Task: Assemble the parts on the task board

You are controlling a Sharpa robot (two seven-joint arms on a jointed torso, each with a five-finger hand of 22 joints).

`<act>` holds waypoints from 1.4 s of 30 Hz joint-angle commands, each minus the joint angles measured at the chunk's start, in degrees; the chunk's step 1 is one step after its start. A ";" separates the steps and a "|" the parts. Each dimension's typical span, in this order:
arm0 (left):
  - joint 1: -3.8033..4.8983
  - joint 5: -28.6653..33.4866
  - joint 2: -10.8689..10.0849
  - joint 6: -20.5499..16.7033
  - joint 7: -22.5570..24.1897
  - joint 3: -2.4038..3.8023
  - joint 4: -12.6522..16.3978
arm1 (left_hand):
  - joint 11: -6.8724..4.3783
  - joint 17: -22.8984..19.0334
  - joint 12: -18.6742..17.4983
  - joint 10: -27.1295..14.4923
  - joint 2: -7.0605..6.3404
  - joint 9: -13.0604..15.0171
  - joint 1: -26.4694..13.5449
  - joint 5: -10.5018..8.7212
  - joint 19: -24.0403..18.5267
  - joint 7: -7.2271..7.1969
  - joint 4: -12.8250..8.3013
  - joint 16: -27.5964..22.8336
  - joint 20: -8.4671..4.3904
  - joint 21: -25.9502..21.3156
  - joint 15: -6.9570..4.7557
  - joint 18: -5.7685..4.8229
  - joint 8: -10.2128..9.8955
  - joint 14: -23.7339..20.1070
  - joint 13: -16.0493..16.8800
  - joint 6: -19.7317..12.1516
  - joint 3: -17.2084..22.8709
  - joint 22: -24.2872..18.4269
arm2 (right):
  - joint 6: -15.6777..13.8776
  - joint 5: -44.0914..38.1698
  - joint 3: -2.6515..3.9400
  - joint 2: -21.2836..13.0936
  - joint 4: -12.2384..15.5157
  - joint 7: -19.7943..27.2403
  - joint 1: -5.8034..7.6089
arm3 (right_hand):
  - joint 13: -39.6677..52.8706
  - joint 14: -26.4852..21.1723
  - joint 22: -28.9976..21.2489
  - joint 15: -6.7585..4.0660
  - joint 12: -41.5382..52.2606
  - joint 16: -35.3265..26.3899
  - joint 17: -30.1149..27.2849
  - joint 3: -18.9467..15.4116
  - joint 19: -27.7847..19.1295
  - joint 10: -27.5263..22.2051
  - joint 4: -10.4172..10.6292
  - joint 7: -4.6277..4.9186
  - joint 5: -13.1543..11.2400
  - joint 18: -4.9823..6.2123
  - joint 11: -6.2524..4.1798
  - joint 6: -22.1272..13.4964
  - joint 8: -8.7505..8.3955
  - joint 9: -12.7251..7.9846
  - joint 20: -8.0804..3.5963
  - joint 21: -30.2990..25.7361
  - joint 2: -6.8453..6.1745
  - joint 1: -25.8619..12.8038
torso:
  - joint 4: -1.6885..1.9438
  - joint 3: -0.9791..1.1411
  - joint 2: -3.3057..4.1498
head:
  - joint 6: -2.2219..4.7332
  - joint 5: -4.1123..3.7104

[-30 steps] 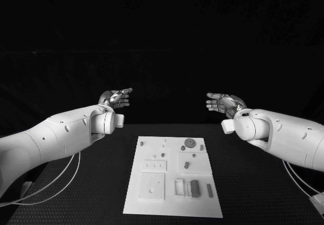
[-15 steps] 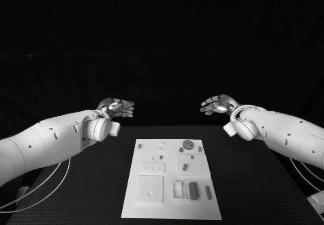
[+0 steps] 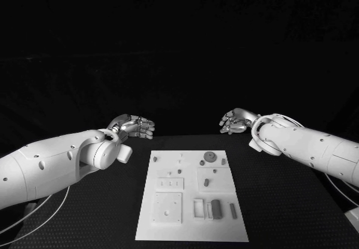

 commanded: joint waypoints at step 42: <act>0.27 -1.95 -3.18 2.08 1.00 0.33 7.09 | 0.24 1.10 -1.43 0.43 -0.94 -0.41 -1.91 0.08 0.14 0.44 0.68 -1.12 0.11 0.12 0.30 0.20 -0.98 0.54 0.38 -0.13 -0.66 0.56 | 3.33 -32.84 -2.99 -0.14 7.72 -3.61 -0.73 | -0.49 12.52 1.50 -3.60 -3.51 17.77 11.43 -0.20 14.53 5.46 0.53 -0.95 0.34 1.18 -2.09 4.80 -2.15 -0.60 -6.88 15.45 -4.36 0.02 | 4.94 2.48 8.65 | 1.17 -4.28</act>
